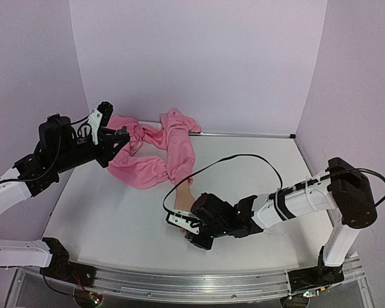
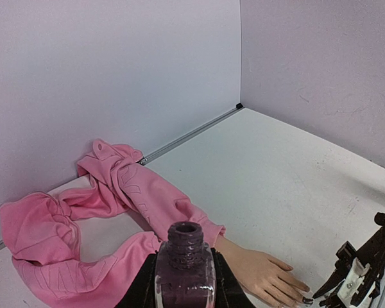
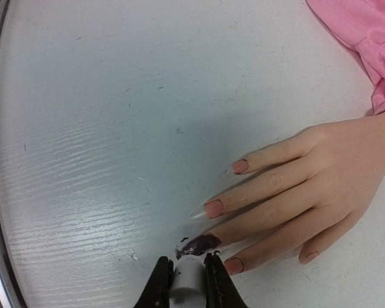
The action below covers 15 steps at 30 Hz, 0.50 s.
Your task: Paint the nails
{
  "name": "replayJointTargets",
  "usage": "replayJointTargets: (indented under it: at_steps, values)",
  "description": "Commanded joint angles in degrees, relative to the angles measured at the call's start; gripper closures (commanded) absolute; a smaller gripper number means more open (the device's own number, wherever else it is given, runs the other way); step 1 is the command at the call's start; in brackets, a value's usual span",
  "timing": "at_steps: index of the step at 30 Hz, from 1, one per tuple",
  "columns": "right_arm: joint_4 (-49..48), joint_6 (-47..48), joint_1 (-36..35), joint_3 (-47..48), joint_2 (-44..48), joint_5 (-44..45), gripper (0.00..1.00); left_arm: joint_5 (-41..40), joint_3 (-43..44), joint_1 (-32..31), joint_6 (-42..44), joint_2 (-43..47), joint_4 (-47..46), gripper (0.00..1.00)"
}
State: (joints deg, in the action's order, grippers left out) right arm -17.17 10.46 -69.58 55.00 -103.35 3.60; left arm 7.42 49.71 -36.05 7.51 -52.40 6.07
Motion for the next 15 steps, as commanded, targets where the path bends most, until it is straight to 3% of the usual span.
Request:
replayJointTargets:
  at_steps: [1, 15]
  values:
    - [1.87, -0.79, -0.49, -0.47, 1.2, -0.78, 1.0, 0.31, 0.54, 0.11, -0.08, 1.08, -2.9, 1.0]
    - [2.4, -0.74, -0.65, -0.6, 1.56, -1.5, 1.0, 0.31, 0.55, 0.11, -0.03, 1.12, -2.9, 1.0]
